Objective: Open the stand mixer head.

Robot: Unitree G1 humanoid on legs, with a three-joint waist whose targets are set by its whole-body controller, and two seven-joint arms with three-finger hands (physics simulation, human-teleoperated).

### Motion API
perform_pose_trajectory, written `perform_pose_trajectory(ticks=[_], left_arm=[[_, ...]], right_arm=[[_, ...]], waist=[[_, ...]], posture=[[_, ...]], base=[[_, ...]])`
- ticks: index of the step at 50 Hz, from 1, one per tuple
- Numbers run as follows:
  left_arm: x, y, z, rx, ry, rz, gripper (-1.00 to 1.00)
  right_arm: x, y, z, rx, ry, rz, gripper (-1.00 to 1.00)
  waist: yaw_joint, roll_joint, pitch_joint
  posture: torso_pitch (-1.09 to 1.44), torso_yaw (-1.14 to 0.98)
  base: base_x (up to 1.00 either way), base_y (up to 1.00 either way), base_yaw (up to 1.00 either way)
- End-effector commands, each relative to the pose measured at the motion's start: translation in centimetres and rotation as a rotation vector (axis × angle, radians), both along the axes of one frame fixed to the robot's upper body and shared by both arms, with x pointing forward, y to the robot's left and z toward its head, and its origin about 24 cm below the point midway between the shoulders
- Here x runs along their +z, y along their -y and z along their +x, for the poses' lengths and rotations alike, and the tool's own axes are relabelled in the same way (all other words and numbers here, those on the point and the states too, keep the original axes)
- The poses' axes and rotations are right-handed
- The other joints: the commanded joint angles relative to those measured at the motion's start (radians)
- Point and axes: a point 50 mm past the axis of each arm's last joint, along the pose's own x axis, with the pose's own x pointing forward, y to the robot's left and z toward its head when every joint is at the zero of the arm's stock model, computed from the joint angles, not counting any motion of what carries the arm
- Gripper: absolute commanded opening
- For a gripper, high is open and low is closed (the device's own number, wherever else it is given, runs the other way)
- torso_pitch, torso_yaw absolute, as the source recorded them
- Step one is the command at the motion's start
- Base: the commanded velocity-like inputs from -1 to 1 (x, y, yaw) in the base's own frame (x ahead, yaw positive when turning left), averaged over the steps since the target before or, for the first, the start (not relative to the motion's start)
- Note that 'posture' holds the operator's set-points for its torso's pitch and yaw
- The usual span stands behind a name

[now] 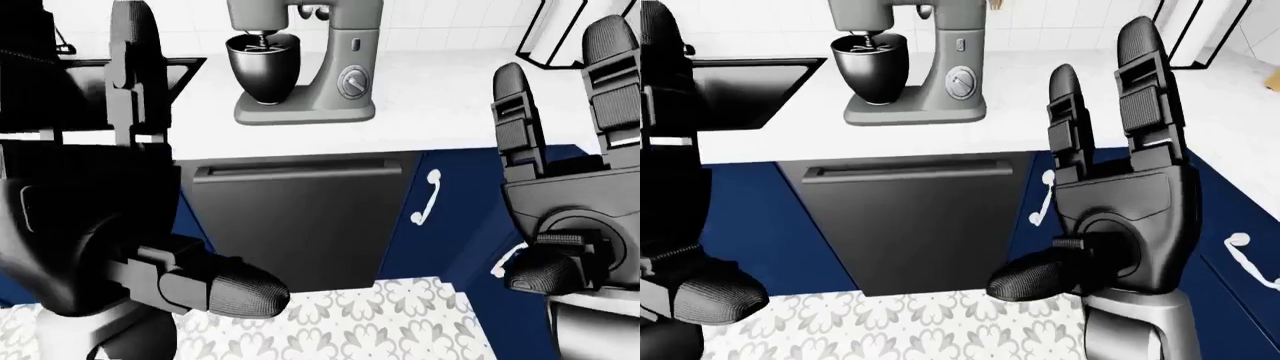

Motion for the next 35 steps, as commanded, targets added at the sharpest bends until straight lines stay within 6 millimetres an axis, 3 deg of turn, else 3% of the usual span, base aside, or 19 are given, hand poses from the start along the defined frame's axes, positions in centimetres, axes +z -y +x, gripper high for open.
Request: perform_pose_trajectory(ticks=[1,4,5,7,9,10,12,14,16,18,22,25,26,27,29,31,32,33,35], left_arm=[[0.58,-0.18,-0.59,0.008,0.059,-0.009,1.0],[0.58,-0.18,-0.58,0.008,0.059,-0.01,1.0],[0.58,-0.16,-0.58,0.008,0.059,-0.01,1.0],[0.6,-0.18,-0.59,0.008,0.059,-0.01,1.0],[0.61,-0.19,-0.59,0.008,0.06,-0.01,1.0],[0.6,-0.19,-0.59,0.008,0.06,-0.009,1.0],[0.6,-0.2,-0.58,0.009,0.059,-0.009,1.0],[0.62,-0.18,-0.58,0.008,0.06,-0.009,1.0],[0.61,-0.18,-0.58,0.008,0.06,-0.009,1.0],[0.62,-0.17,-0.58,0.007,0.06,-0.009,1.0],[0.59,-0.19,-0.57,0.008,0.058,-0.009,1.0],[0.6,-0.17,-0.56,0.007,0.058,-0.009,1.0],[0.59,-0.18,-0.56,0.008,0.057,-0.009,1.0],[0.61,-0.17,-0.56,0.007,0.058,-0.01,1.0],[0.57,-0.16,-0.56,0.008,0.057,-0.008,1.0],[0.6,-0.19,-0.56,0.008,0.058,-0.009,1.0],[0.62,-0.2,-0.57,0.008,0.059,-0.01,1.0],[0.59,-0.19,-0.57,0.009,0.058,-0.009,1.0],[0.56,-0.15,-0.57,0.007,0.058,-0.008,1.0]], right_arm=[[0.7,-0.11,-0.53,0.004,0.065,-0.009,1.0],[0.75,-0.08,-0.56,0.014,0.07,-0.003,1.0],[0.83,-0.04,-0.61,0.022,0.074,0.005,1.0],[0.8,-0.04,-0.56,0.02,0.068,0.005,1.0],[0.67,-0.16,-0.53,0.014,0.064,-0.011,1.0],[0.6,-0.2,-0.53,0.012,0.064,-0.017,1.0],[0.69,-0.1,-0.56,0.003,0.074,-0.012,1.0],[0.67,-0.12,-0.52,-0.005,0.073,-0.017,1.0],[0.79,-0.06,-0.56,0.013,0.077,-0.003,1.0],[0.83,-0.03,-0.52,0.003,0.077,-0.006,1.0],[0.64,-0.15,-0.49,0.003,0.066,-0.013,1.0],[0.68,-0.11,-0.52,0.003,0.069,-0.009,1.0],[0.73,-0.1,-0.52,0.006,0.07,-0.007,1.0],[0.81,-0.06,-0.56,0.016,0.074,0.0,1.0],[0.72,-0.11,-0.56,0.015,0.074,-0.009,1.0],[0.56,-0.21,-0.55,0.009,0.07,-0.018,1.0],[0.56,-0.19,-0.52,0.002,0.068,-0.021,1.0],[0.6,-0.16,-0.51,0.001,0.068,-0.018,1.0],[0.56,-0.2,-0.48,0.001,0.065,-0.025,1.0]], waist=[[-0.001,-0.009,-0.022],[-0.006,0.041,-0.029],[-0.002,0.022,-0.051],[0.003,0.025,0.035],[0.017,0.03,0.004],[0.013,0.022,0.013],[0.022,0.017,-0.039],[0.024,-0.024,-0.025],[0.018,-0.003,-0.061],[0.012,-0.011,0.047],[-0.003,-0.012,-0.025],[-0.005,0.035,-0.034],[-0.008,0.02,-0.028],[0.003,0.031,-0.059],[0.01,0.025,0.042],[0.023,0.017,0.029],[0.019,0.02,-0.018],[0.022,0.015,-0.033],[0.024,-0.017,-0.022]], posture=[[0.0,0.0],[0.0,0.0],[0.0,0.0],[0.0,0.0],[0.0,0.0],[0.0,0.0],[0.0,0.0],[0.0,0.0],[0.0,0.0],[0.0,0.0],[0.0,0.0],[0.0,0.0],[0.0,0.0],[0.0,0.0],[0.0,0.0],[0.0,0.0],[0.0,0.0],[0.0,0.0],[0.0,0.0]], base=[[0.0,0.0,0.0],[0.0,0.0,0.0],[0.24,0.0,0.0],[1.0,0.0,0.0],[0.72,0.0,0.0],[0.0,0.0,0.0],[0.0,0.0,0.0],[0.0,0.0,0.0],[0.23,0.0,0.0],[1.0,0.0,0.0],[0.23,0.0,0.0],[0.0,0.0,0.0],[0.0,0.0,0.0],[0.52,0.0,0.0],[1.0,0.0,0.0],[0.38,0.0,0.0],[0.0,0.0,0.0],[0.0,0.0,0.0],[0.0,0.0,0.0]])
